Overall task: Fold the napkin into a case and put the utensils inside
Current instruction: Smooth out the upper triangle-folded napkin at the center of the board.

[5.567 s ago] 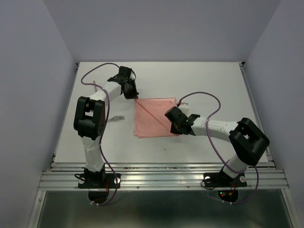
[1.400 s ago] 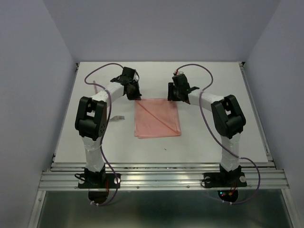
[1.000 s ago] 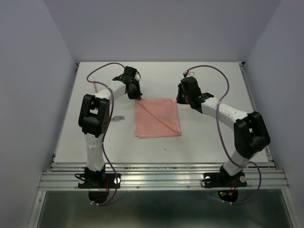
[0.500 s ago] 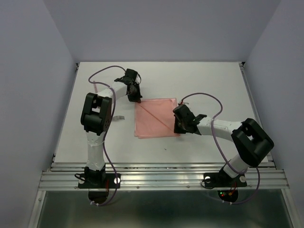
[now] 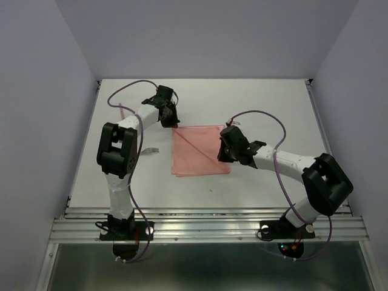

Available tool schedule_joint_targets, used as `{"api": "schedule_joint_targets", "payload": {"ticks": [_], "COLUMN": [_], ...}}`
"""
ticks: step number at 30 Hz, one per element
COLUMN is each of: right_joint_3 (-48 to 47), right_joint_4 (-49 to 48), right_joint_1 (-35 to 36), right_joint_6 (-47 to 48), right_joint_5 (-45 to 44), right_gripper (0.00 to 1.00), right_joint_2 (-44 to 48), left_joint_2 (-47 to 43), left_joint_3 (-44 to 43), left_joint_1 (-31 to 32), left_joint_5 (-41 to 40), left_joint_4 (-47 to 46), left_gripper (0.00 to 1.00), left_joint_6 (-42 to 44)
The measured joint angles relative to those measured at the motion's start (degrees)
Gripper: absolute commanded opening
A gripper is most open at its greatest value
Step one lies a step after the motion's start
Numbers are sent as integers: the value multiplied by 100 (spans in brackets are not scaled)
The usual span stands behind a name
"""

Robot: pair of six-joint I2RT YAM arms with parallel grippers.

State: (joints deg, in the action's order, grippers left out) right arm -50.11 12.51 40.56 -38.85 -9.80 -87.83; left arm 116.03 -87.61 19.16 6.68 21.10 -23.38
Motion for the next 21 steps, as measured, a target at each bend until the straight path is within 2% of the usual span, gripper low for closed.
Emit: {"api": "schedule_joint_targets", "payload": {"ticks": [8,14,21], "right_joint_3": [-837,-975,-990], "right_joint_4": [-251,-428,-450], "right_joint_1": [0,0,0], "right_joint_6": [109,98,118], "right_joint_5": [-11,-26,-96], "right_gripper": [7,6,9], "right_joint_2": [-776,-1582,-1512], "left_joint_2": [-120,345,382], "left_joint_3": [177,105,28], "left_joint_1": [0,-11,-13], "left_joint_5": [-92,-155,-269], "left_joint_4": [-72,-162,-197], "left_gripper": [0,0,0], "left_joint_6": [-2,-20,-22]}}
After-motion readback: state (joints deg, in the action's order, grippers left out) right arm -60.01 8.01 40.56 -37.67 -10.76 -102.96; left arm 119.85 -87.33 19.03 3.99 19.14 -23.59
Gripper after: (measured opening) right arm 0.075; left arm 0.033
